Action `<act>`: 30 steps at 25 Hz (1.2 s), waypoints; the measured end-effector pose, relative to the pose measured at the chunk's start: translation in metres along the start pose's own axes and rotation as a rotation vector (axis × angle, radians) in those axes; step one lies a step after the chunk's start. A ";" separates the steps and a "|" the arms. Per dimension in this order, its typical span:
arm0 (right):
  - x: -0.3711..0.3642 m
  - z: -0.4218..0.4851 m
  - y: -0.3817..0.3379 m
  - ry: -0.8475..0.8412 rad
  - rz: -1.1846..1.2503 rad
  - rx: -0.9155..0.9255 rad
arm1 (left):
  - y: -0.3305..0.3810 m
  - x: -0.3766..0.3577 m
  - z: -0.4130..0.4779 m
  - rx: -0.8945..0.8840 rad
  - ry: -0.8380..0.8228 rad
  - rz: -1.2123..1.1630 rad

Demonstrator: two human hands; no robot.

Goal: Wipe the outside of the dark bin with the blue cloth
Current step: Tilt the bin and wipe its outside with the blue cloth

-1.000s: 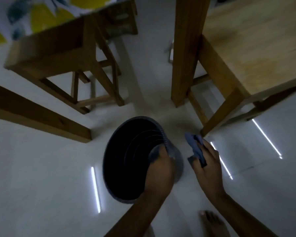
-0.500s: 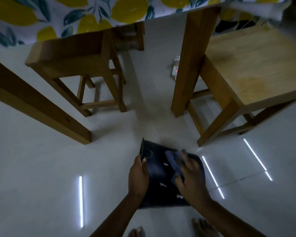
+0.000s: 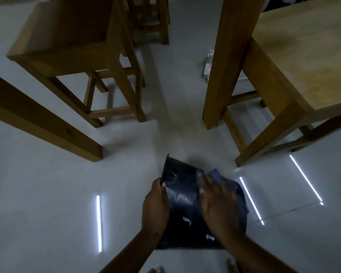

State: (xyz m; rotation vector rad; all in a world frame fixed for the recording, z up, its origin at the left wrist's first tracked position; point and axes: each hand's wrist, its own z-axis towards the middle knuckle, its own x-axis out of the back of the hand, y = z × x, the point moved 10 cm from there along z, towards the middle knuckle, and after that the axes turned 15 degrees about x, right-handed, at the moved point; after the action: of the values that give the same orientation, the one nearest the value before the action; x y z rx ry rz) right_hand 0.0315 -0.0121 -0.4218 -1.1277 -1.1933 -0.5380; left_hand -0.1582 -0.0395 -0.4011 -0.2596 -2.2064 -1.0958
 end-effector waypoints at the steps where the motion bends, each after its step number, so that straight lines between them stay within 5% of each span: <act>1: -0.002 -0.008 -0.034 0.007 -0.003 0.079 | -0.001 0.001 -0.003 -0.004 -0.002 -0.018; 4: -0.007 0.009 -0.060 -0.072 -0.053 0.329 | 0.003 0.003 -0.011 -0.028 -0.015 -0.092; 9: 0.009 -0.006 0.022 0.023 -0.066 -0.005 | 0.007 0.000 -0.013 -0.029 -0.014 0.000; 14: -0.010 0.006 -0.051 -0.112 -0.048 0.296 | -0.001 0.001 -0.019 -0.065 -0.034 0.037; 18: -0.001 -0.006 0.047 -0.062 0.109 -0.133 | -0.001 0.003 -0.014 -0.072 -0.028 0.081; 23: -0.009 -0.027 -0.049 -0.110 0.044 0.237 | 0.012 -0.002 -0.001 -0.106 -0.024 0.160; 28: -0.004 -0.011 0.040 -0.048 0.137 -0.126 | 0.025 -0.007 0.013 -0.082 -0.019 0.171; 30: 0.000 -0.029 0.020 -0.039 0.067 -0.055 | 0.024 -0.008 0.013 -0.057 -0.031 0.163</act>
State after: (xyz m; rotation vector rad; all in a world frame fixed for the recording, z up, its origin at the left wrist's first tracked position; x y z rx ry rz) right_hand 0.0610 -0.0305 -0.4282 -1.2253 -1.1765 -0.5022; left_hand -0.1475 -0.0136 -0.3971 -0.4755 -2.1408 -1.0717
